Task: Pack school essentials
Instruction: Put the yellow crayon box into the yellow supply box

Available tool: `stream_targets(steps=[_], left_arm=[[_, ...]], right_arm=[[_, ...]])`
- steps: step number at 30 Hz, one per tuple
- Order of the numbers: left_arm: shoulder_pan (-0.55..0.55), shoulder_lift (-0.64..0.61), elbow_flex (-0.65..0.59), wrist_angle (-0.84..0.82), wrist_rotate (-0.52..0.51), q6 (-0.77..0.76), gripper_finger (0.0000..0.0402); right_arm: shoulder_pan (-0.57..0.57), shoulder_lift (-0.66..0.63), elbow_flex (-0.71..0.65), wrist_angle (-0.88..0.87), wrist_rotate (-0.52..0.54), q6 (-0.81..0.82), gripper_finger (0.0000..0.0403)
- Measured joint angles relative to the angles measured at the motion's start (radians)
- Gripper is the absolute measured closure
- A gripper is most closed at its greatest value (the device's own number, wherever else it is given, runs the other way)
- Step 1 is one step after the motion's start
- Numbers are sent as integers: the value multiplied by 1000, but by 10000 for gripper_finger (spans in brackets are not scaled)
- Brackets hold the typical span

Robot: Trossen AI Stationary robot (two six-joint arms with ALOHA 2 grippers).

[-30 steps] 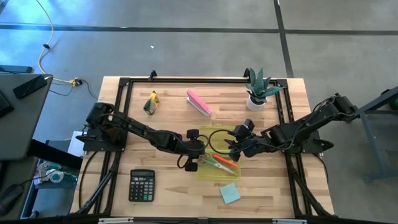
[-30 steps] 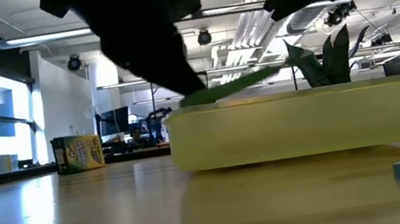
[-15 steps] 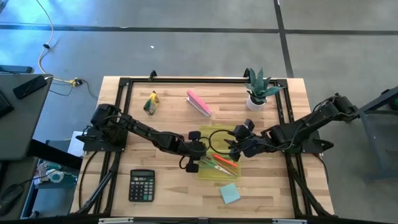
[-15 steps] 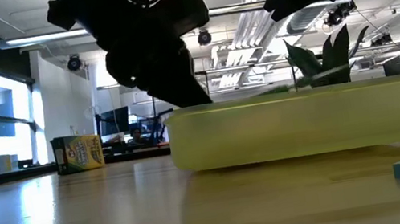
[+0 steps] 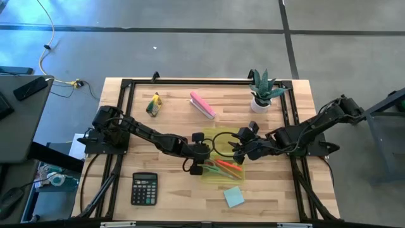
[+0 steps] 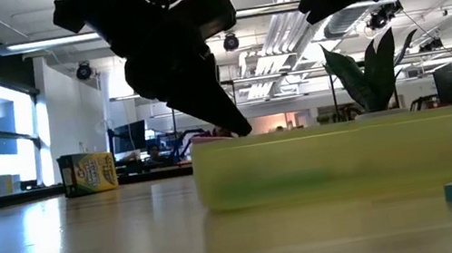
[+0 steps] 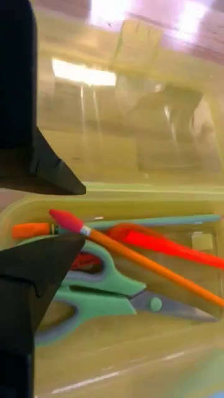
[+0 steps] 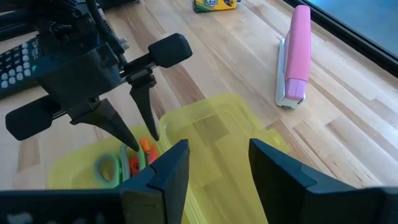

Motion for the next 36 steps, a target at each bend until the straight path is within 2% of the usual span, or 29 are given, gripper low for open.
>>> stream_targets(steps=[6,20,31,36], left_arm=[[1,-35,1,-43,-12,8,274],[-1,-347,2,-474,-22,-82,281],[9,-601,2,-858,-228,-240,281],[51,-685,1,-979,-223,-290,281]], right_arm=[[0,0,0,0,0,0,245],[0,0,0,2,0,2,245],[0,0,0,0,0,3,245],[0,0,0,1,0,4,245]])
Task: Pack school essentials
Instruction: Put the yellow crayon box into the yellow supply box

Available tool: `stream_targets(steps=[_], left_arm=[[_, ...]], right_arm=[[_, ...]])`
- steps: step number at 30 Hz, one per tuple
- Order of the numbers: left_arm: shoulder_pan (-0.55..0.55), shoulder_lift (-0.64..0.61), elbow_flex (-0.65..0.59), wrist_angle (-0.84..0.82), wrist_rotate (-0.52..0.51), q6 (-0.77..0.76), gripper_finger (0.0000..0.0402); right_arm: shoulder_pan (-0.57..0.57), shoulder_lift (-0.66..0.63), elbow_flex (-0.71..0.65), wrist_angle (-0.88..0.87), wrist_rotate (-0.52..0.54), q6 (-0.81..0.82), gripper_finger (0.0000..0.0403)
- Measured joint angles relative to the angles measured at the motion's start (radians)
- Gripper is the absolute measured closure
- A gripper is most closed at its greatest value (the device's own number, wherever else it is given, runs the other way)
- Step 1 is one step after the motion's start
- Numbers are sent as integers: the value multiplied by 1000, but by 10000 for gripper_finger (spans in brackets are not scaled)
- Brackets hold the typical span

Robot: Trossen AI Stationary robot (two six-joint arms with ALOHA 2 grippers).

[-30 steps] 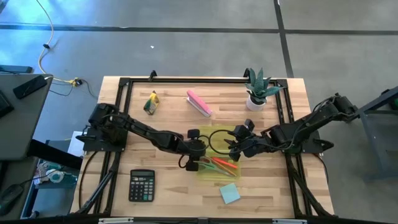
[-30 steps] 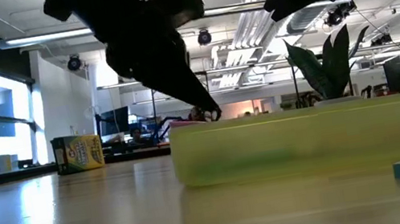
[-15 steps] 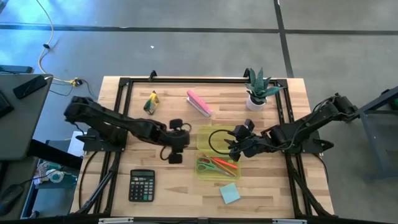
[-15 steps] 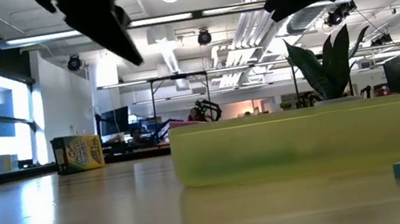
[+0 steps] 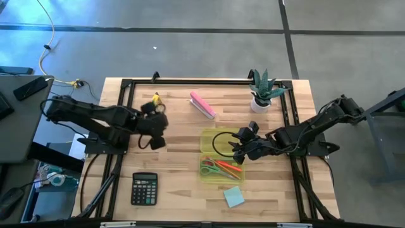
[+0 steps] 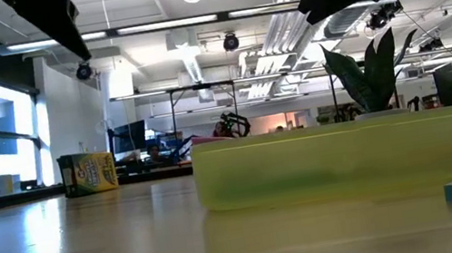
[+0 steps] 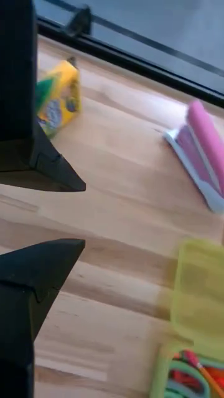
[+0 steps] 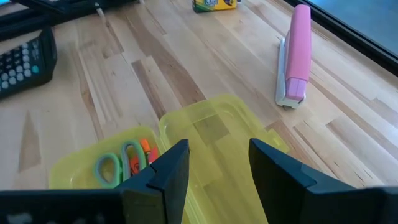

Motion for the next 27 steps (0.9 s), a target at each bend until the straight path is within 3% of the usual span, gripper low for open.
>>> stream_targets(steps=[6,13,17,23,27], left_arm=[[63,-68,0,-146,-26,-77,273],[147,-98,0,-333,-74,-165,219],[229,-118,-32,-322,-91,-165,194],[410,-124,-85,-252,-72,-100,188],[546,-121,-114,-113,16,-16,188]], right_arm=[[0,0,0,3,0,0,245],[0,0,0,-3,0,0,245],[0,0,0,-2,0,0,245],[0,0,0,-2,0,-2,245],[0,0,0,-2,0,-3,245]])
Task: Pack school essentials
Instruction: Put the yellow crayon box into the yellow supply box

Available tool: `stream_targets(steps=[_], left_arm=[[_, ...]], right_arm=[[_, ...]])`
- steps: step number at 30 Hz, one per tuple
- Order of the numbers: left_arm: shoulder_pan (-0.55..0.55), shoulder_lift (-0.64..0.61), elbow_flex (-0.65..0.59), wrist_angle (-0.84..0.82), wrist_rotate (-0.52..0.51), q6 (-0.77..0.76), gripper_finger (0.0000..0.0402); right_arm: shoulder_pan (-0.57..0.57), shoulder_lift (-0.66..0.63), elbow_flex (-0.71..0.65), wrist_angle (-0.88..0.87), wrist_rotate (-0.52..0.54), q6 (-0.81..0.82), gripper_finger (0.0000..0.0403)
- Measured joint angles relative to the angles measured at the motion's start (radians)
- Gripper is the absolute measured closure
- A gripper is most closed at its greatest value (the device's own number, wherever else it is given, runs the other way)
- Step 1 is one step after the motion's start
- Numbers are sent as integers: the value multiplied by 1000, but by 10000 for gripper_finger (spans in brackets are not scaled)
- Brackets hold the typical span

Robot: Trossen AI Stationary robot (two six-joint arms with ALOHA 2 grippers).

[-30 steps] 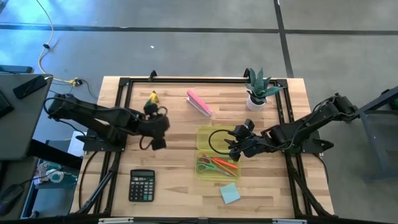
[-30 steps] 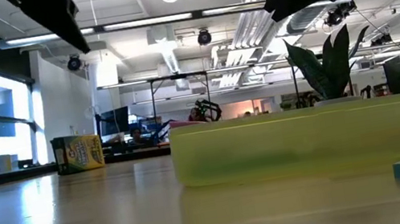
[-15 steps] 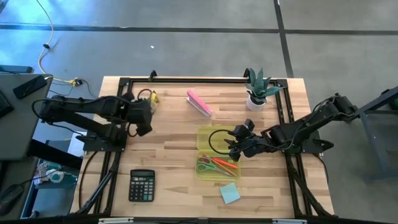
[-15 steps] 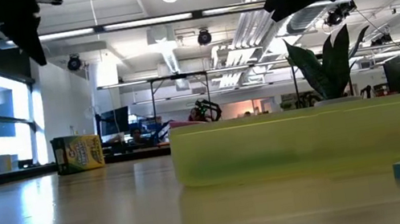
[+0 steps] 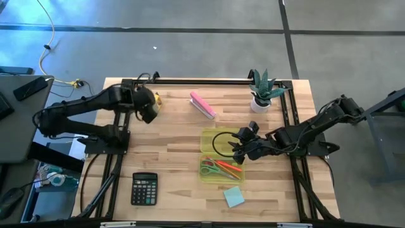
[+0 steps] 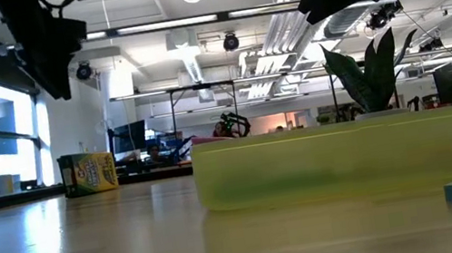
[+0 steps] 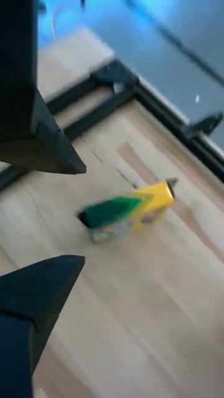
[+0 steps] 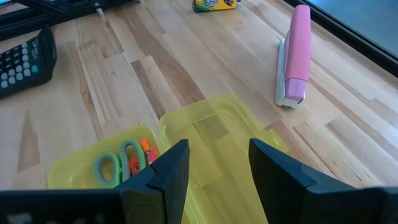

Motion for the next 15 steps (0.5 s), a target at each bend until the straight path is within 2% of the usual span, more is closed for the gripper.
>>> stream_targets(steps=[3,8,15], left_arm=[[89,22,-10,85,89,51,188],[208,91,-10,129,106,86,188],[329,227,-10,139,181,154,187]], right_arm=[[0,0,0,0,0,0,245],[0,0,0,0,0,0,245],[0,0,0,0,0,0,245]])
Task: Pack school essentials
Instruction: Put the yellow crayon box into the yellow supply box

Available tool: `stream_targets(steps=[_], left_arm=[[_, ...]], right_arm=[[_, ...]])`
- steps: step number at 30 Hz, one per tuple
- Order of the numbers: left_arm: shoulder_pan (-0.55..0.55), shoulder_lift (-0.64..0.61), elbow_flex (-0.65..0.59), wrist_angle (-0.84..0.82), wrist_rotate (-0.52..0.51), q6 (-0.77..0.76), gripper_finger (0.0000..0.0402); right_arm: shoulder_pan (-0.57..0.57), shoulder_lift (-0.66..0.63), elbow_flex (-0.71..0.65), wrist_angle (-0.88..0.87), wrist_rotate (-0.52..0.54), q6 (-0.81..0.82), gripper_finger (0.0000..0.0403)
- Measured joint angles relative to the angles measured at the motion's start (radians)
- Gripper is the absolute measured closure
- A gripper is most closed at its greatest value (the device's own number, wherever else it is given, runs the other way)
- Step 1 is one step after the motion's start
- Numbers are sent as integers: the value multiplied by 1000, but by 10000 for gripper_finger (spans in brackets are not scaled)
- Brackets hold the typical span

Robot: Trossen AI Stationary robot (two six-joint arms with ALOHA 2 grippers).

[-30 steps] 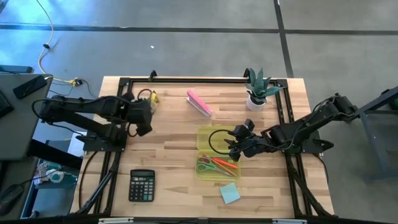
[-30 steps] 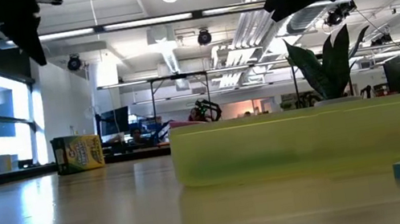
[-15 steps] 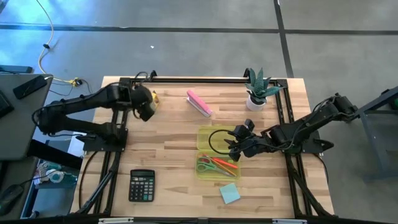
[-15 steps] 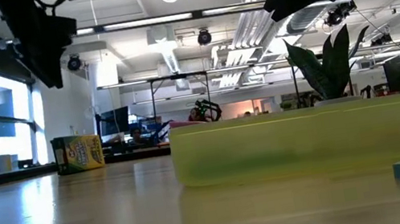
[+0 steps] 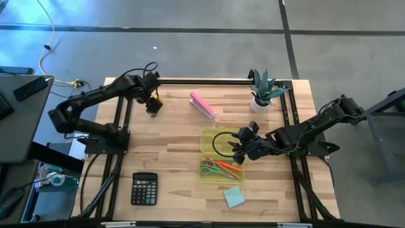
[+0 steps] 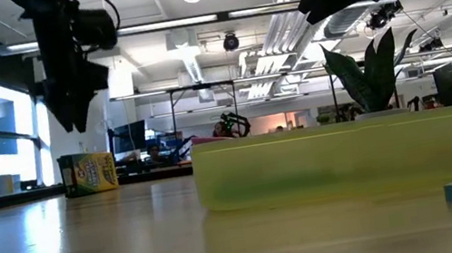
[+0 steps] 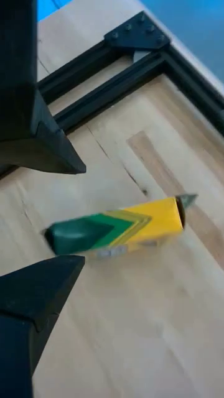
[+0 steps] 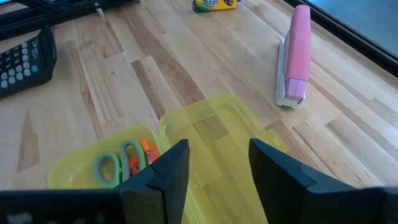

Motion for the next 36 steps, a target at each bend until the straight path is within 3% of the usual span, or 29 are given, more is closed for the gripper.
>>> stream_targets(steps=[9,32,36], left_arm=[[70,140,0,70,87,68,187],[82,275,0,133,88,65,187],[95,293,0,133,125,88,190]], right_arm=[[0,0,0,0,0,0,245],[0,0,0,-3,0,0,245],[0,0,0,-3,0,0,245]])
